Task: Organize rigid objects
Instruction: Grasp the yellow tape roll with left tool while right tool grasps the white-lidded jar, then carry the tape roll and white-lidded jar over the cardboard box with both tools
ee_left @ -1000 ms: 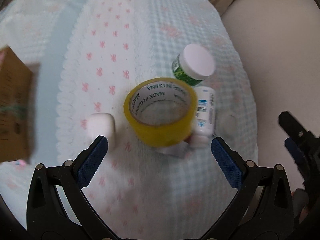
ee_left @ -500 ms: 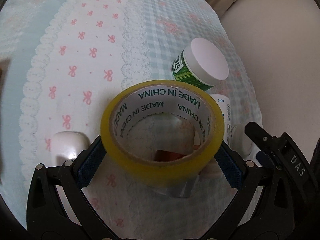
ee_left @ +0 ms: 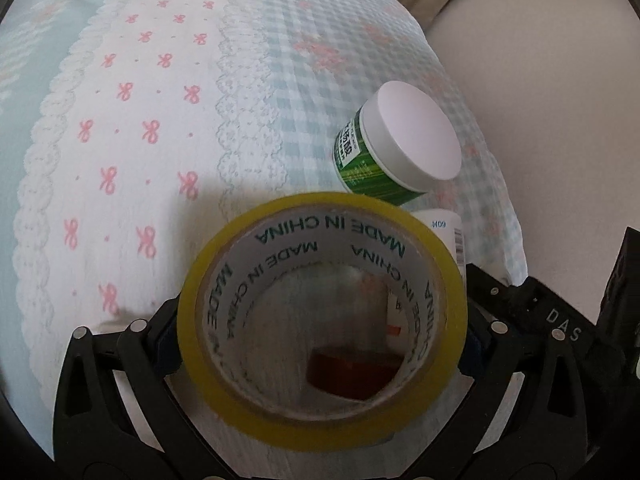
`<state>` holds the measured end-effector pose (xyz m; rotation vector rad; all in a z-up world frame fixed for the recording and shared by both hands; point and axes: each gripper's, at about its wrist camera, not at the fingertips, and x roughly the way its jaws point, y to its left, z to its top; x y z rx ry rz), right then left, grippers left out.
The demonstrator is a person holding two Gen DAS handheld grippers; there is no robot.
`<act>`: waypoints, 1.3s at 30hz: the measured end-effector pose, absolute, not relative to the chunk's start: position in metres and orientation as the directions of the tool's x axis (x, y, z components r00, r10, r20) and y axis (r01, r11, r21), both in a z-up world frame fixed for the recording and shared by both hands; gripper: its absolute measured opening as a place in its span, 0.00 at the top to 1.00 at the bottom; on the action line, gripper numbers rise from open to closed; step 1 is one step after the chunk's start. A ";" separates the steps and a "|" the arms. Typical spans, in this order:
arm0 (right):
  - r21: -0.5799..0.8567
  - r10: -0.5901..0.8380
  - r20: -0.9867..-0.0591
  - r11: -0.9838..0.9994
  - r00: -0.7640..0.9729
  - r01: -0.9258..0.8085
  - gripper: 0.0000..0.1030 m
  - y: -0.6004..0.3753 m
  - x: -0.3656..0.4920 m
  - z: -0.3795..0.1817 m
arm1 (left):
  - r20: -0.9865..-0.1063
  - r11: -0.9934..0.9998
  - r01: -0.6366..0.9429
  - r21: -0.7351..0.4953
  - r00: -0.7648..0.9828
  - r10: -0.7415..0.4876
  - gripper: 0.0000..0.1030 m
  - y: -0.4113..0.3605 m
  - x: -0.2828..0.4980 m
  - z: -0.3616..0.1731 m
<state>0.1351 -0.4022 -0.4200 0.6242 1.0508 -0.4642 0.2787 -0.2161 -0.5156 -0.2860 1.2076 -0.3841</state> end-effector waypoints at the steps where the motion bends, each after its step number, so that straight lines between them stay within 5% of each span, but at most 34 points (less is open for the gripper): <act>1: 0.249 -0.057 -0.903 0.740 0.427 0.625 0.41 -0.402 0.136 -0.421 | -0.850 0.901 0.142 -0.409 0.301 -0.433 0.04 -0.217 0.279 -0.514; 23: 0.264 -0.054 -0.883 0.763 0.466 0.589 0.45 -0.401 0.143 -0.394 | -0.849 0.925 0.130 -0.358 0.367 -0.380 0.05 -0.203 0.281 -0.480; 39: 0.284 -0.058 -0.794 0.844 0.605 0.454 0.45 -0.360 0.115 -0.250 | -0.749 0.932 0.142 -0.333 0.561 -0.353 0.05 -0.143 0.242 -0.322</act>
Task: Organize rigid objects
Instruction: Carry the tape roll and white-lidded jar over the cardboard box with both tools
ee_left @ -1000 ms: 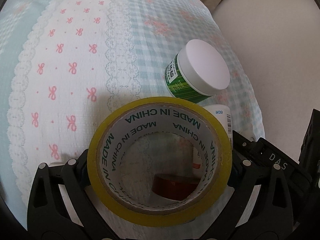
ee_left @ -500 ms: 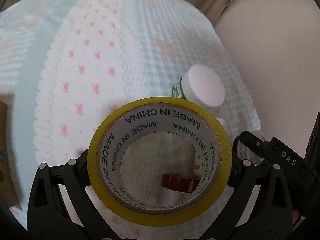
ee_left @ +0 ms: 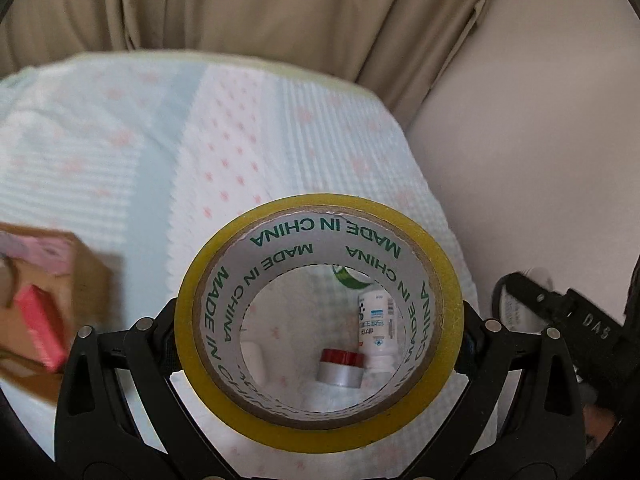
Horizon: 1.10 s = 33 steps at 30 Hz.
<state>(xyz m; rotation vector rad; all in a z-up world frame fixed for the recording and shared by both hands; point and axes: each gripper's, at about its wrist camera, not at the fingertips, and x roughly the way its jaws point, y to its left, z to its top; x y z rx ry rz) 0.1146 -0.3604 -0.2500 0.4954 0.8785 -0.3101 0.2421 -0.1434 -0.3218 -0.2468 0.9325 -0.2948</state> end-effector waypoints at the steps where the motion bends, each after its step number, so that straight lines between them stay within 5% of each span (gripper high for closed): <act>1: 0.279 -0.058 -0.787 0.854 0.614 0.438 0.45 -0.355 0.113 -0.238 | -0.744 0.933 0.140 -0.332 0.569 -0.350 0.05 -0.138 0.237 -0.312; 18: 0.305 0.155 -0.682 0.949 0.715 0.085 0.45 -0.224 0.071 -0.083 | -0.670 0.967 0.027 -0.254 0.716 -0.196 0.05 0.033 0.124 -0.137; 33: 0.339 0.251 -0.666 0.941 0.702 -0.015 0.45 -0.058 0.062 -0.059 | -0.728 0.977 0.084 -0.195 0.656 -0.202 0.05 0.189 0.109 -0.134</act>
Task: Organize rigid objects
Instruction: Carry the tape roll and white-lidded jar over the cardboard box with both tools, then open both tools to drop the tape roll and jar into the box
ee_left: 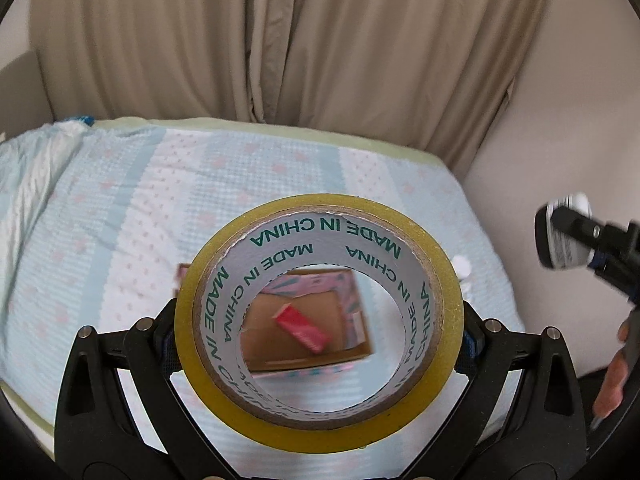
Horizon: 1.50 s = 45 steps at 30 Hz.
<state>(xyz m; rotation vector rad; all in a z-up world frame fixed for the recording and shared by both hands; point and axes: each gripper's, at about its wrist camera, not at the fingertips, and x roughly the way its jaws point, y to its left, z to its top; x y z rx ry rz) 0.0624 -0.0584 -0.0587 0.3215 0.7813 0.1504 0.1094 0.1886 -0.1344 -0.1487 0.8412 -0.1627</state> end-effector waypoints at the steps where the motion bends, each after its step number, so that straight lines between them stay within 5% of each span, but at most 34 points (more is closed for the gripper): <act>1: 0.333 0.244 -0.671 0.943 0.700 -0.009 0.45 -0.046 0.065 -0.062 | -0.732 0.977 0.092 -0.190 0.650 -0.204 0.05 0.196 0.111 -0.137; 17: 0.306 0.203 -0.792 0.948 0.576 0.088 0.45 0.079 0.127 -0.159 | -0.841 0.977 0.162 -0.140 0.501 -0.204 0.05 0.284 0.172 -0.227; 35: 0.255 0.250 -0.927 0.967 0.281 -0.019 0.45 0.085 0.227 -0.339 | -0.955 0.971 0.231 -0.069 0.267 -0.131 0.05 0.238 0.220 -0.409; 45: 0.319 0.322 -0.930 0.947 0.175 -0.049 0.45 0.088 0.243 -0.389 | -0.974 0.973 0.231 -0.025 0.214 -0.076 0.05 0.233 0.218 -0.435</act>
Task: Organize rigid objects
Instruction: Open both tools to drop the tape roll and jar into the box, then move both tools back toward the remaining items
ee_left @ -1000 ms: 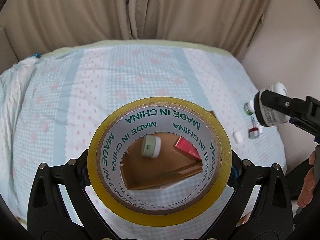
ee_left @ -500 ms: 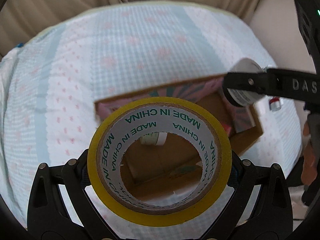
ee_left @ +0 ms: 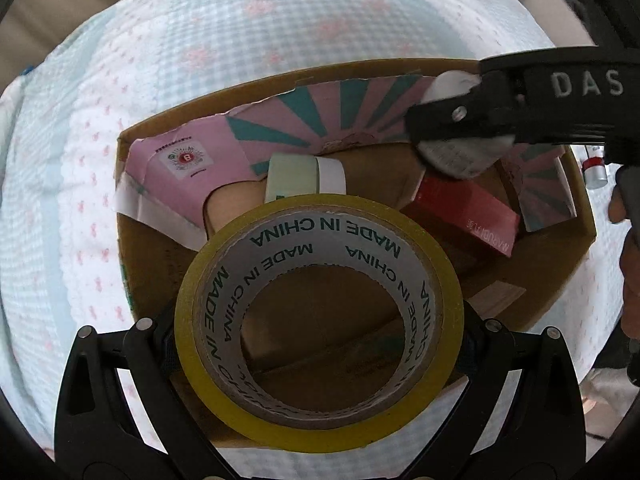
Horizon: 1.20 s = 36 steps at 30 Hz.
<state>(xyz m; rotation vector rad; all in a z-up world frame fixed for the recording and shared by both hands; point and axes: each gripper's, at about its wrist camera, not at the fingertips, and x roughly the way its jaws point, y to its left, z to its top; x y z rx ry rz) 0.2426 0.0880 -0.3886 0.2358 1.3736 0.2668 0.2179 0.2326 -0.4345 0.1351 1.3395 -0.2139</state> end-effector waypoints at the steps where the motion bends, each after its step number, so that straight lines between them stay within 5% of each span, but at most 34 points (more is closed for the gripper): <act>1: 0.336 0.341 -0.929 0.940 0.147 -0.054 0.45 0.091 0.244 -0.392 | -0.974 0.971 0.235 -0.033 0.209 -0.084 0.05 0.233 0.219 -0.433; 4: 0.331 0.335 -0.938 0.942 0.090 -0.054 0.40 0.098 0.248 -0.399 | -0.981 0.967 0.254 -0.014 0.182 -0.062 0.04 0.231 0.222 -0.430; 7: 0.395 0.393 -0.912 0.919 0.118 -0.009 0.00 0.092 0.248 -0.397 | -0.981 0.965 0.261 0.001 0.186 -0.049 0.00 0.232 0.218 -0.426; 24: 0.318 0.320 -0.930 0.947 0.181 -0.041 0.00 0.095 0.230 -0.375 | -0.977 0.979 0.202 -0.033 0.201 -0.074 0.00 0.273 0.198 -0.404; 36: 0.235 0.249 -0.906 0.968 0.343 -0.085 0.00 0.098 0.188 -0.291 | -0.939 0.982 0.184 -0.034 0.331 -0.095 0.00 0.289 0.162 -0.308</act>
